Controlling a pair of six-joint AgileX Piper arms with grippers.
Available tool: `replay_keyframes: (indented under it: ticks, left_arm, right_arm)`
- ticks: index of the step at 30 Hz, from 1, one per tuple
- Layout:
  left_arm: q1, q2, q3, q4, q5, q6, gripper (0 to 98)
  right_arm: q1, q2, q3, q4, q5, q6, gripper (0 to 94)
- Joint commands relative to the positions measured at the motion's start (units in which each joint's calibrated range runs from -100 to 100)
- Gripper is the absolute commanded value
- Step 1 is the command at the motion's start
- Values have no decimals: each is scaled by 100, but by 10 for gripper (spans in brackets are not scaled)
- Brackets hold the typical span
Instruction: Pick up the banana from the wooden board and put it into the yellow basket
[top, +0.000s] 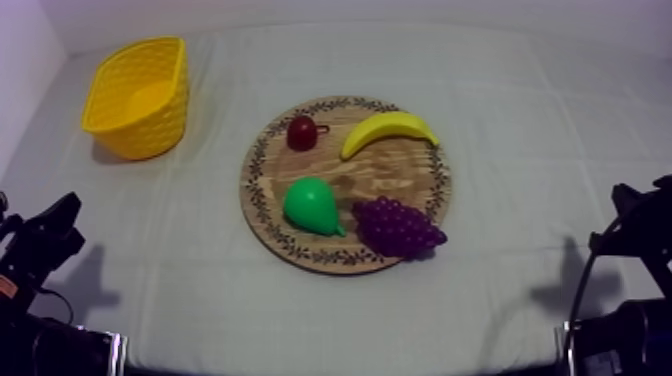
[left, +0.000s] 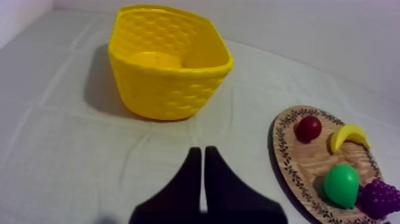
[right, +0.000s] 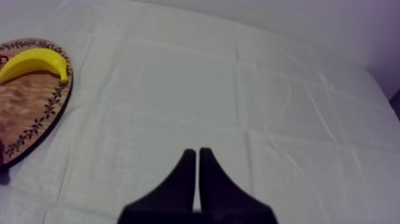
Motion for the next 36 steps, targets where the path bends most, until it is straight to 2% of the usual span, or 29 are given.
replay_keyframes:
  ticks: [1,8,14,20,30,36]
  left_arm:
    - [2,0,0,-2,-8,-45,1]
    - [-6,0,0,-2,-8,-187,1]
    - [-12,0,0,-2,-8,-167,1]
    - [-12,0,0,-2,-8,-61,4]
    - [-17,0,0,-2,-8,376,1]
    - [-29,0,5,-2,-32,274,1]
  right_arm:
    - [0,-2,-3,1,-1,1,3]
    - [0,-2,-3,1,-1,1,3]
    - [0,-2,-3,1,-1,1,3]
    - [0,-2,-3,1,-1,1,3]
    - [0,-2,-3,1,-1,1,3]
    - [0,-2,-3,1,-1,1,3]
